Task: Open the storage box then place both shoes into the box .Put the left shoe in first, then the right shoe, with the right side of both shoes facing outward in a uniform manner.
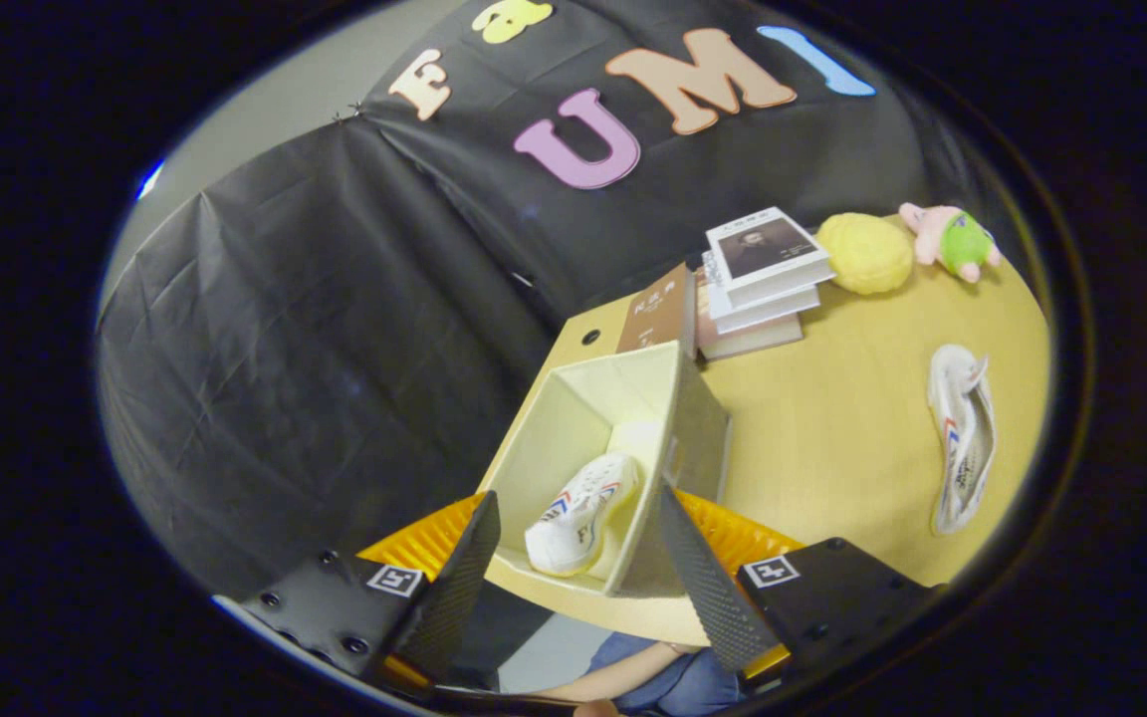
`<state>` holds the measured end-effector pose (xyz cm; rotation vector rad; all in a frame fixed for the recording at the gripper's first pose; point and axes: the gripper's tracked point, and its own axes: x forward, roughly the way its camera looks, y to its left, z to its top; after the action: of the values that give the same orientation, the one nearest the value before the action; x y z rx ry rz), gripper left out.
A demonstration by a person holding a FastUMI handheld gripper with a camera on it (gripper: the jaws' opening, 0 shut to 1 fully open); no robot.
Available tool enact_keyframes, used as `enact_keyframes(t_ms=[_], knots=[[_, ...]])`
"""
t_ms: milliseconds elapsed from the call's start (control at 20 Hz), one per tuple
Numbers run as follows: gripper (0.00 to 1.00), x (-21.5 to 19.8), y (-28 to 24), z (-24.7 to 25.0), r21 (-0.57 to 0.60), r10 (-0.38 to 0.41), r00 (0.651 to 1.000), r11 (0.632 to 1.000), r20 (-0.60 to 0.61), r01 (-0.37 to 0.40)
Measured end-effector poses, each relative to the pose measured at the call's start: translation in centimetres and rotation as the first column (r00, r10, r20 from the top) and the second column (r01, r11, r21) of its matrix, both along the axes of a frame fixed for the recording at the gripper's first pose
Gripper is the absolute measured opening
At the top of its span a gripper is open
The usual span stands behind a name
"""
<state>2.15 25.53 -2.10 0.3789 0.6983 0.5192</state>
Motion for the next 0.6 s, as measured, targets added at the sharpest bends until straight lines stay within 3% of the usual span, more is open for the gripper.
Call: enact_keyframes(t_ms=[200, 400, 600], knots=[[1.0, 1.1, -7.6, -1.4, -0.081, -0.139, 0.987, 0.986, 0.082, 0.146], [1.0, 2.3, -15.5, -3.7, -0.209, -0.256, 0.953, 0.935, 0.162, 0.287], [0.99, 3.6, -21.4, -6.7, -0.297, -0.336, 0.926, 0.878, 0.173, 0.375]])
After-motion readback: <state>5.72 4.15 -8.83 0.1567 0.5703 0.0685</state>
